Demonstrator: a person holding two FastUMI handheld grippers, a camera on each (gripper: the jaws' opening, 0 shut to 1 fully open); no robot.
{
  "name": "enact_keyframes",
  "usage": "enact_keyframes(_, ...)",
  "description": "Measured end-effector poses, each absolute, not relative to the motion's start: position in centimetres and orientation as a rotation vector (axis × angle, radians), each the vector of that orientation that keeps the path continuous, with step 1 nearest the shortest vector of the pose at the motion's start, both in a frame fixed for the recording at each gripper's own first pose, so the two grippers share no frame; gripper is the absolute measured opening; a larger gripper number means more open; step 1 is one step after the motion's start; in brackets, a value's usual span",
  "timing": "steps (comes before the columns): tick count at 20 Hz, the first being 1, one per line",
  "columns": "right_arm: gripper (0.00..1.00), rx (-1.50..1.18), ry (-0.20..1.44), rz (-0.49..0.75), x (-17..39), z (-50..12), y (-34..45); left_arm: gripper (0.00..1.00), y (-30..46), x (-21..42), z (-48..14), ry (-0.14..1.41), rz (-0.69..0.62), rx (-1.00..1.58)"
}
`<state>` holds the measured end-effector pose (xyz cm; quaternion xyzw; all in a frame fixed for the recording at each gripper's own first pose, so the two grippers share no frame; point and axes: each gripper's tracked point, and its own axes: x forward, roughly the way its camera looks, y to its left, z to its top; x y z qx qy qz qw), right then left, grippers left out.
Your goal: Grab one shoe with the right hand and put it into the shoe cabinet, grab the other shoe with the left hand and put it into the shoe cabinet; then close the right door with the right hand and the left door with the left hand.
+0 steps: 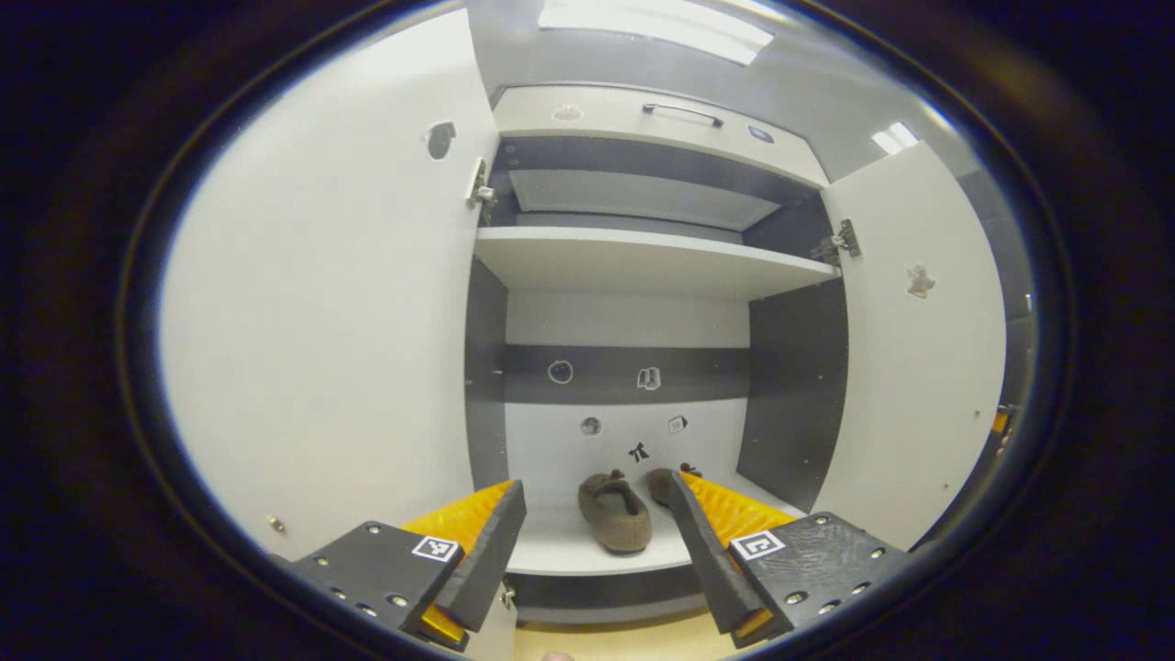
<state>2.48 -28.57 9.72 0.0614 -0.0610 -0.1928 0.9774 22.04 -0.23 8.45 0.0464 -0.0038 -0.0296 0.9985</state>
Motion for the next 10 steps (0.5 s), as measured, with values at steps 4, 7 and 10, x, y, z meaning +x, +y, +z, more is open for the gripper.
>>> enact_keyframes(4, 0.92, 0.125, -0.139, -0.332, 3.2, 10.7, -27.6, 0.91, 0.1, 17.2, 5.8, 0.027, -0.061, 0.085)
enact_keyframes(7, 0.97, 0.133, -0.133, -0.267, 4.0, 11.0, -26.6, 0.91, -0.7, 15.1, 3.9, 0.051, -0.074, 0.069)
enact_keyframes(10, 0.97, 0.097, -0.117, -0.203, 4.9, 10.9, -25.4, 0.98, -1.1, 14.4, 2.8, 0.067, -0.041, 0.08)
